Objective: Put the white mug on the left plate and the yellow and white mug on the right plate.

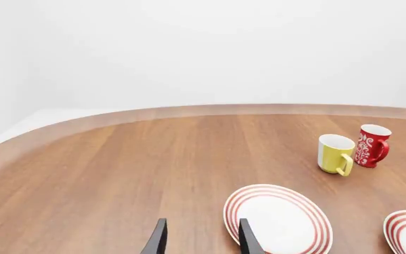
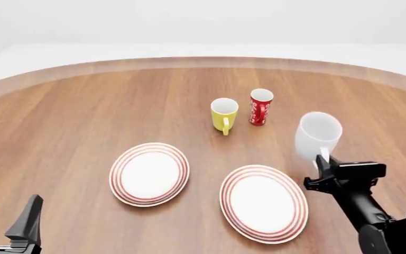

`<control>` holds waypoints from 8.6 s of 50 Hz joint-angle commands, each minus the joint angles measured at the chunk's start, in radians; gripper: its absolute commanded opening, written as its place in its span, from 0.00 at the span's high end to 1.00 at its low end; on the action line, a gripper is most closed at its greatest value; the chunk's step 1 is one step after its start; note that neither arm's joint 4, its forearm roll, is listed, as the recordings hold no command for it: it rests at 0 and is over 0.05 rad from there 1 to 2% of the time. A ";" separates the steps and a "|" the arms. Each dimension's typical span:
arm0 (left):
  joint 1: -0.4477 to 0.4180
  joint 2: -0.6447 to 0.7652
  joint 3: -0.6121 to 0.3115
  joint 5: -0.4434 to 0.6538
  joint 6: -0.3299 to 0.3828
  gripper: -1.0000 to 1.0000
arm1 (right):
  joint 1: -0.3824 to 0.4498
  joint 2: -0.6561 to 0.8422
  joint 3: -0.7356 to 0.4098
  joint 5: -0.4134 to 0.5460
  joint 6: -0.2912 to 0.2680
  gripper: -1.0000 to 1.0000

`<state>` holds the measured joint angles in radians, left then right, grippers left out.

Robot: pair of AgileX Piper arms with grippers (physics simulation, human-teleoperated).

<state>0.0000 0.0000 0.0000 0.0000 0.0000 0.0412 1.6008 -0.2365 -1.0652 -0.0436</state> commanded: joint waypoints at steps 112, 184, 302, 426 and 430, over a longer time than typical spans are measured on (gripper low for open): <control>0.000 0.000 0.000 0.000 0.000 0.00 | 0.663 0.052 -0.460 0.287 0.023 1.00; 0.000 0.000 0.000 0.000 0.000 0.00 | 0.826 0.367 -0.598 0.223 0.134 1.00; 0.000 0.000 0.000 0.000 0.000 0.00 | 0.759 0.273 -0.506 0.245 0.084 0.00; 0.000 0.000 0.000 0.000 0.000 0.00 | 0.349 0.453 -0.836 0.383 0.056 0.00; 0.000 0.000 0.000 0.000 0.000 0.00 | 0.345 0.484 -0.851 0.378 0.066 0.00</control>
<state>0.0000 0.0000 0.0000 0.0000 0.0000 0.3925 2.0298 -1.0467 -0.6916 0.0067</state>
